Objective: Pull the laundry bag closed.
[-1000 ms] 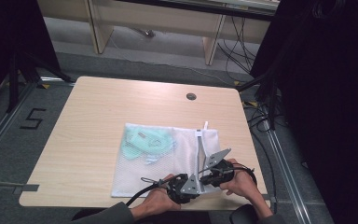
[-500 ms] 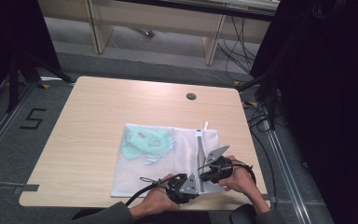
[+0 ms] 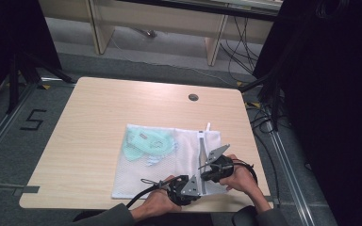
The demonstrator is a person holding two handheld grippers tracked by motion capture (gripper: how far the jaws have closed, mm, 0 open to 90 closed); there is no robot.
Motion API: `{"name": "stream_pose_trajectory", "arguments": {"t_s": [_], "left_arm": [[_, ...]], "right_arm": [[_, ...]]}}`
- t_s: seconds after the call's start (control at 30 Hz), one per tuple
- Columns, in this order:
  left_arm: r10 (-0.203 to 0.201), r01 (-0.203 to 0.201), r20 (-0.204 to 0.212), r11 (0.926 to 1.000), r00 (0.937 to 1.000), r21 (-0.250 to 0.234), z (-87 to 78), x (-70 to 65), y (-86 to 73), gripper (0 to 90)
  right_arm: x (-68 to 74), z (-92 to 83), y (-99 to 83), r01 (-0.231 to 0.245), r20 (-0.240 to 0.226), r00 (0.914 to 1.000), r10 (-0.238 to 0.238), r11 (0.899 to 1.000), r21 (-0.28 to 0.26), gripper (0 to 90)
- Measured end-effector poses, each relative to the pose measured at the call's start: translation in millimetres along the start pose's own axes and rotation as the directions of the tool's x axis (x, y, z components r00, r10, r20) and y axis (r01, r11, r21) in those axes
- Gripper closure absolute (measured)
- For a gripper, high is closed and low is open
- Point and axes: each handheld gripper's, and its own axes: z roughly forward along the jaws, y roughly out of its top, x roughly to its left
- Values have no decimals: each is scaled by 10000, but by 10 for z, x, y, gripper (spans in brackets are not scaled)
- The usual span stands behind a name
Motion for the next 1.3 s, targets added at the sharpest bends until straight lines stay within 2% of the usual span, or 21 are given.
{"name": "stream_pose_trajectory", "arguments": {"t_s": [0.03, 0.1, 0.17, 0.3, 0.33, 0.37, 0.47, 0.5, 0.57, 0.6, 0.7, 0.73, 0.77, 0.83, 0.93, 0.97, 1.07, 1.1, 1.13, 1.17, 1.3], "left_arm": [[-135, 135, 9, 9999, 9999, -37, 2, -10, -4, 890], [62, -62, -9, 10000, 10000, -2, 0, 4, -7, 890], [-93, 93, 24, 9999, 10000, 41, 1, -6, -9, 890], [-143, 144, 32, 9999, 9999, -37, 10, -11, -14, 890], [-119, 119, 66, 9999, 9999, 42, 5, -5, -14, 890], [-134, 134, 7, 9999, 9999, 9, 8, -10, -14, 890], [-12, 12, 17, 10000, 10000, -29, 2, -3, -7, 890], [-182, 182, 69, 9998, 9998, -3, 0, -6, -12, 890], [-183, 183, 42, 9998, 9998, 0, -3, -5, -12, 890], [-190, 190, 34, 9998, 9998, -28, -3, -7, -7, 890], [-220, 220, 84, 9998, 9997, -23, -8, 1, -5, 890], [-225, 225, 94, 9997, 9997, -21, -7, 2, -8, 890], [-229, 229, 55, 9997, 9997, -22, -3, -6, -13, 890], [-130, 130, 45, 9999, 9999, -12, 2, -11, -10, 890], [-285, 285, 86, 9996, 9996, -43, 8, -17, -20, 890], [-208, 208, 64, 9998, 9998, 4, -1, -12, -19, 890], [-342, 344, 154, 9993, 9993, -137, -23, -3, 6, 891], [-364, 367, 128, 9992, 9993, -187, -20, -6, 5, 890], [-351, 354, 162, 9993, 9993, -141, -20, -6, 2, 891], [-237, 238, 80, 9997, 9997, -56, -18, -6, -4, 891], [-367, 369, 153, 9993, 9992, -117, -8, -23, -4, 890]], "right_arm": [[9, -5, 0, -143, -42, 9999, 143, 9999, 63, 866], [3, -13, 4, -194, -14, 9998, 194, 9998, 65, 866], [-11, -6, 10, -59, 5, 10000, 59, 10000, 37, 866], [-32, -1, 16, 171, 38, 9998, -170, 9998, -63, 866], [-20, -9, 16, -79, 17, 10000, 79, 10000, 39, 866], [-31, 4, 19, 60, -58, 10000, -60, 10000, -26, 866], [-28, 1, 22, -44, 39, 10000, 44, 10000, -5, 866], [-32, -3, 23, -52, 88, 9999, 52, 10000, 21, 866], [-58, -3, 33, 140, 40, 9999, -140, 9999, -8, 866], [-52, -9, 35, -10, 92, 10000, 10, 10000, -24, 866], [-86, 2, 41, 187, 96, 9998, -186, 9998, -107, 866], [-75, -5, 43, -78, 117, 9999, 78, 10000, -25, 867], [-90, -1, 47, 70, 200, 9998, -67, 9999, -130, 866], [-103, 1, 58, -11, 199, 9998, 14, 9999, -138, 866], [-140, 10, 63, 164, 158, 9997, -162, 9997, -158, 866], [-127, 0, 64, -114, 232, 9997, 116, 9999, -95, 866], [-183, 9, 61, 159, 270, 9995, -151, 9994, -312, 866], [-185, -7, 52, -106, 330, 9994, 116, 9995, -297, 866], [-211, -6, 54, 79, 270, 9996, -69, 9993, -353, 867], [-205, -13, 52, -109, 379, 9992, 123, 9993, -362, 866], [-241, -2, 69, 119, 398, 9992, -104, 9992, -370, 866]]}}
